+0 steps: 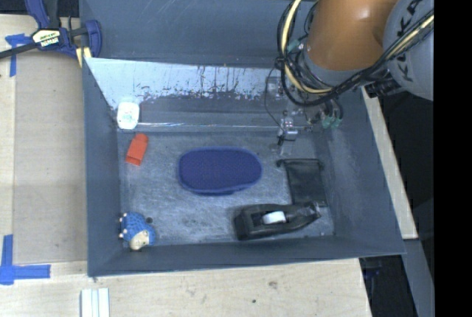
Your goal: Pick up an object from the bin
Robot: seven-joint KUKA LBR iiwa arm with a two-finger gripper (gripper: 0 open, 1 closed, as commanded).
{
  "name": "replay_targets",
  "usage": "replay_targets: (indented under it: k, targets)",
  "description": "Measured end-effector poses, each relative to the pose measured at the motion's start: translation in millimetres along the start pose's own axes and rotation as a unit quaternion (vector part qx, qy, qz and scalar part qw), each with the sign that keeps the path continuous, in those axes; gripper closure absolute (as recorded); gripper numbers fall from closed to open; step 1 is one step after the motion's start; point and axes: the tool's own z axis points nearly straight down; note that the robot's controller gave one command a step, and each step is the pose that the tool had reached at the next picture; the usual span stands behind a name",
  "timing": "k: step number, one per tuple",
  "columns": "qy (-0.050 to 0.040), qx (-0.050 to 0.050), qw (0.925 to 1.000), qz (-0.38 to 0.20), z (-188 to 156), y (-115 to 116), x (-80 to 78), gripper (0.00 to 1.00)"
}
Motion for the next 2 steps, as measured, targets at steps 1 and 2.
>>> replay_targets:
  k: [1,2]
  targets:
    - [0.0053,0.000,0.9999,-0.016,155.6,-2.1,-2.4,0.00]
    - [-0.0034,0.000,0.9999,-0.016,148.7,-2.1,-7.1,1.00]
